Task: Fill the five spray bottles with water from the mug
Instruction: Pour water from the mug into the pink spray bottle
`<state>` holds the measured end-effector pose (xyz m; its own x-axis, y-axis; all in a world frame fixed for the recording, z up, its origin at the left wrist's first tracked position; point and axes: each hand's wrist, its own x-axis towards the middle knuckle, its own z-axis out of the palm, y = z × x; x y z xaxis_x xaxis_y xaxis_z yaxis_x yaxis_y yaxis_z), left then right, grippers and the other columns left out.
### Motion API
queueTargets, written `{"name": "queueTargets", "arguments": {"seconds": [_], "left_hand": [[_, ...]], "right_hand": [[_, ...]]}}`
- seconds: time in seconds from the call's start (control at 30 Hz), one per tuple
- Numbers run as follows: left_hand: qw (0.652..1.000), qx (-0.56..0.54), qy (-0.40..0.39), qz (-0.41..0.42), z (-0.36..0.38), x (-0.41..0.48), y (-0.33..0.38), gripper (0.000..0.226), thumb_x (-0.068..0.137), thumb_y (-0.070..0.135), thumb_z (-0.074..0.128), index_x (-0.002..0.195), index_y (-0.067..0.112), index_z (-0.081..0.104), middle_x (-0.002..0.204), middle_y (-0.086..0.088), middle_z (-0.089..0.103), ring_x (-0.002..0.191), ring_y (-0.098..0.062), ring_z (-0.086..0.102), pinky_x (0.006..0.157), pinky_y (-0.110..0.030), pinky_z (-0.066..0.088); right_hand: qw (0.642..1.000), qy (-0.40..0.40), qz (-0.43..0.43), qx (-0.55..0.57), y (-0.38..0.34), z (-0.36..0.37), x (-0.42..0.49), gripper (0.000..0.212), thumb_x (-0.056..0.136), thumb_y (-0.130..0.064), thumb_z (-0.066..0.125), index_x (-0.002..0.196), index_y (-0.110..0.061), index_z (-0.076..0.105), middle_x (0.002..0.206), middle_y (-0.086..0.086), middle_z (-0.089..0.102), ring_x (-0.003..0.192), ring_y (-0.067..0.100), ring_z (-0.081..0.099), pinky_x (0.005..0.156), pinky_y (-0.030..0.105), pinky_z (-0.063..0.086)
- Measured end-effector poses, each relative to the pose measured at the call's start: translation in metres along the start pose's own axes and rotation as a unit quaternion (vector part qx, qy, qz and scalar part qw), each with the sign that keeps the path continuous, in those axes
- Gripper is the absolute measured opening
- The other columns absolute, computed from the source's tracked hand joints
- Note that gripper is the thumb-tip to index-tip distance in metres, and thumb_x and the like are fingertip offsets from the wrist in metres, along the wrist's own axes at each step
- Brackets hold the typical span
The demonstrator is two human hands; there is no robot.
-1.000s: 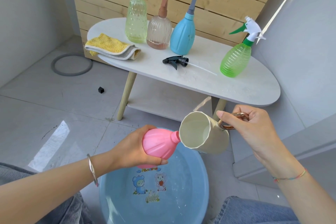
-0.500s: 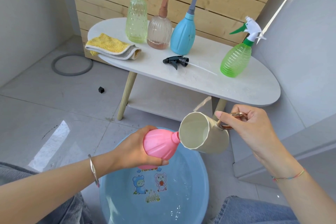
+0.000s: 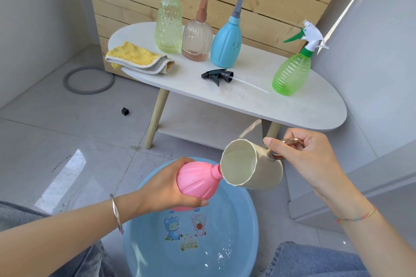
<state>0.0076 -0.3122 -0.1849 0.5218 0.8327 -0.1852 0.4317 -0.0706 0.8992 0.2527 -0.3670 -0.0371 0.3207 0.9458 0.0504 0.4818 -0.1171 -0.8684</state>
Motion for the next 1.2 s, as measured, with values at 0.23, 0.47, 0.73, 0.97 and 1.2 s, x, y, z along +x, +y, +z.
{"name": "queueTargets", "arguments": {"seconds": [0.23, 0.47, 0.73, 0.97, 1.2], "left_hand": [[1.000, -0.012, 0.013, -0.001, 0.005, -0.001, -0.005, 0.090, 0.040, 0.066, 0.086, 0.119, 0.042, 0.050, 0.109, 0.017, 0.063, 0.099, -0.005, 0.064, 0.082, -0.032, 0.057], [1.000, -0.015, 0.013, 0.002, 0.006, -0.001, -0.007, 0.091, 0.041, 0.065, 0.087, 0.120, 0.041, 0.049, 0.111, 0.017, 0.062, 0.101, -0.007, 0.063, 0.082, -0.031, 0.058], [1.000, -0.024, 0.013, 0.007, 0.010, -0.002, -0.007, 0.084, 0.051, 0.048, 0.094, 0.122, 0.040, 0.049, 0.113, 0.018, 0.061, 0.102, -0.001, 0.061, 0.075, -0.018, 0.054], [0.999, -0.039, 0.013, 0.005, 0.009, -0.003, -0.007, 0.090, 0.044, 0.059, 0.089, 0.122, 0.041, 0.049, 0.113, 0.019, 0.061, 0.101, -0.002, 0.061, 0.077, -0.022, 0.056], [0.999, -0.045, 0.015, 0.006, 0.010, -0.003, -0.008, 0.091, 0.043, 0.062, 0.088, 0.123, 0.041, 0.049, 0.114, 0.018, 0.062, 0.103, -0.004, 0.062, 0.080, -0.026, 0.057]], "right_hand": [[1.000, 0.006, -0.017, -0.014, -0.001, 0.000, 0.002, 0.048, 0.075, -0.023, 0.079, 0.048, -0.009, 0.042, 0.053, 0.015, 0.044, 0.057, 0.017, 0.037, 0.051, 0.022, 0.028], [0.999, -0.001, -0.022, -0.026, -0.004, 0.002, 0.001, 0.046, 0.075, -0.023, 0.079, 0.047, -0.012, 0.045, 0.054, 0.010, 0.043, 0.056, 0.017, 0.035, 0.049, 0.021, 0.025], [0.999, -0.001, -0.036, -0.039, -0.010, 0.005, 0.001, 0.052, 0.075, -0.022, 0.079, 0.054, -0.003, 0.035, 0.054, 0.007, 0.035, 0.055, 0.017, 0.029, 0.047, 0.021, 0.021], [0.998, -0.003, -0.045, -0.040, -0.013, 0.005, 0.002, 0.047, 0.075, -0.022, 0.079, 0.046, -0.014, 0.042, 0.053, 0.007, 0.037, 0.052, 0.014, 0.029, 0.046, 0.021, 0.021], [0.998, -0.002, -0.048, -0.040, -0.015, 0.006, 0.001, 0.047, 0.076, -0.020, 0.079, 0.042, -0.021, 0.046, 0.050, 0.000, 0.036, 0.047, 0.010, 0.029, 0.044, 0.016, 0.022]]}}
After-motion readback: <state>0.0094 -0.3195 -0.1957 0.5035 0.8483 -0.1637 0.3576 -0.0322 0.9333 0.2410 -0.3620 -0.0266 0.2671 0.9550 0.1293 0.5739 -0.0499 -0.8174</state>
